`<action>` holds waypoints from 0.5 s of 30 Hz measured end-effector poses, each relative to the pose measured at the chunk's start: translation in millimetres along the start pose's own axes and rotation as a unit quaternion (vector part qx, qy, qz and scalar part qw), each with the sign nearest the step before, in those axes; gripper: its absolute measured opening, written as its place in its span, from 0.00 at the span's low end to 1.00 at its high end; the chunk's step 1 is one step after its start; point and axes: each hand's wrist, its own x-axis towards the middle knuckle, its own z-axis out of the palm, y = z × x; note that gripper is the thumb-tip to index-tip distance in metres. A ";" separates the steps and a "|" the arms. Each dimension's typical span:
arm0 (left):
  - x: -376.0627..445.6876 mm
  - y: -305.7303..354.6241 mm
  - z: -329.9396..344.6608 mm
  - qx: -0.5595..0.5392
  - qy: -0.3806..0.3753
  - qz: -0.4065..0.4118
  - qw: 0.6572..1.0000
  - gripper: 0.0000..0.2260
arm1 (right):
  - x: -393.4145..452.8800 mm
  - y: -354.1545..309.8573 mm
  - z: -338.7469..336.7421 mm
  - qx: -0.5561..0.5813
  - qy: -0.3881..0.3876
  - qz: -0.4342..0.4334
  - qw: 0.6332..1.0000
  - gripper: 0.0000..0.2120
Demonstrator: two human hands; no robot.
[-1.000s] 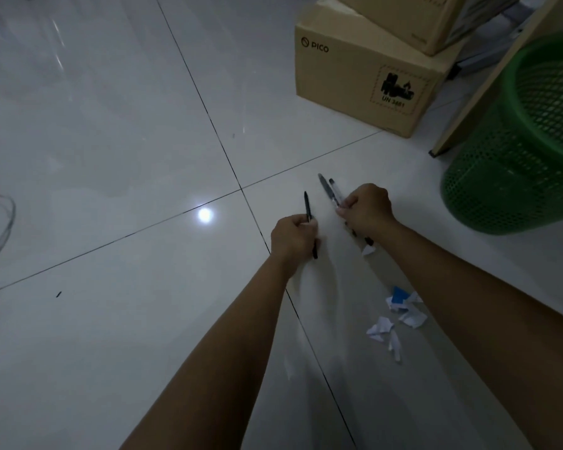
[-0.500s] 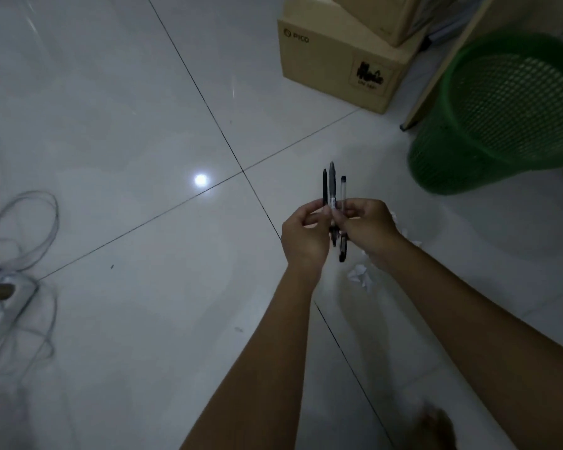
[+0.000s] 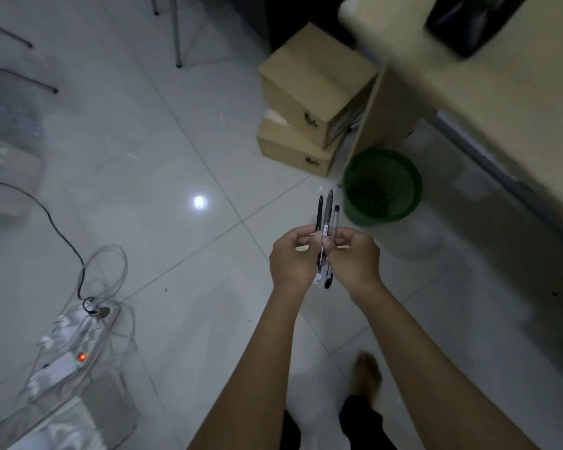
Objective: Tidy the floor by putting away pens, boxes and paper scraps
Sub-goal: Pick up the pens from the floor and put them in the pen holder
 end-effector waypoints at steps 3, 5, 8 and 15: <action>-29.5 63.8 8.1 0.061 0.001 0.068 0.996 0.07 | -12.1 -48.2 -45.4 0.006 0.016 -0.026 1.000 0.10; -44.9 102.5 15.4 0.064 -0.015 0.093 0.994 0.08 | -14.4 -77.8 -74.7 0.009 0.018 -0.050 0.999 0.05; -62.2 161.3 26.3 0.063 -0.030 0.139 0.988 0.06 | -15.4 -123.0 -123.5 0.023 0.034 -0.094 0.995 0.03; -98.8 259.3 51.4 -0.002 -0.059 0.191 0.980 0.11 | -19.6 -193.8 -219.1 0.073 0.106 -0.145 0.981 0.03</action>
